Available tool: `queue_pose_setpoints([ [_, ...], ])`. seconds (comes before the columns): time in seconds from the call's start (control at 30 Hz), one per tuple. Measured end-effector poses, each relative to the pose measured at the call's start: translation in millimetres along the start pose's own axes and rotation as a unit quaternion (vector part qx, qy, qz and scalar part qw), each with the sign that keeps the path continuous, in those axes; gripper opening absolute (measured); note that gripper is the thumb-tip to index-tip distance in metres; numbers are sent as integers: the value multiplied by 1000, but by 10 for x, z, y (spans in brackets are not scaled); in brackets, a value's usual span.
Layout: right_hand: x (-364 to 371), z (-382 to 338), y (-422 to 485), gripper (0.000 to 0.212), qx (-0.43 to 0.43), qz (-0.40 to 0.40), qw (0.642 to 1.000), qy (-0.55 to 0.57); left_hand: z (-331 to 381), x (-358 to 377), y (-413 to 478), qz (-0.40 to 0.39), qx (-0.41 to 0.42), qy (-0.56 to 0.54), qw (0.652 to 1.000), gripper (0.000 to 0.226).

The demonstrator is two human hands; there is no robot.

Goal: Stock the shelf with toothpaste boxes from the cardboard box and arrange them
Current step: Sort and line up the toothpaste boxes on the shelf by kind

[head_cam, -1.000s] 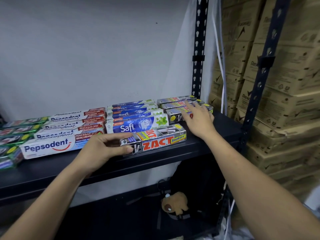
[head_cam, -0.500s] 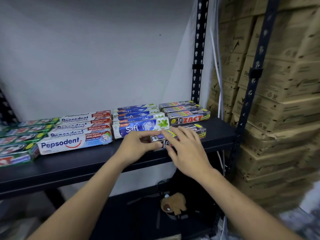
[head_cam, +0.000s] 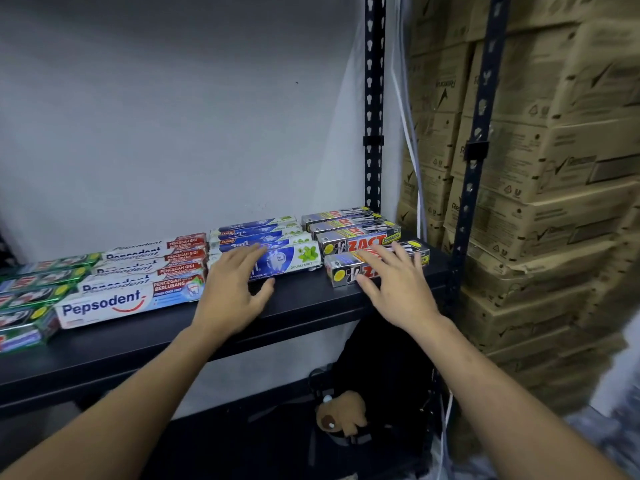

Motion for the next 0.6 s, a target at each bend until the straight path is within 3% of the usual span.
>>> queue_pose_setpoints([
  [0.23, 161, 129, 249, 54, 28, -35, 998, 32, -7, 124, -31, -8, 2, 65, 998, 68],
  [0.6, 236, 174, 401, 56, 1, -74, 997, 37, -75, 171, -14, -21, -31, 89, 995, 79],
])
Point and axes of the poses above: each hand's wrist, its own y-axis towards the middle knuckle, its own x-axis out of the palm, z = x × y, the point moved 6 cm from there along y, towards the middle knuckle, and after that the axes turned 6 degrees about -y, right-handed, at the moved point
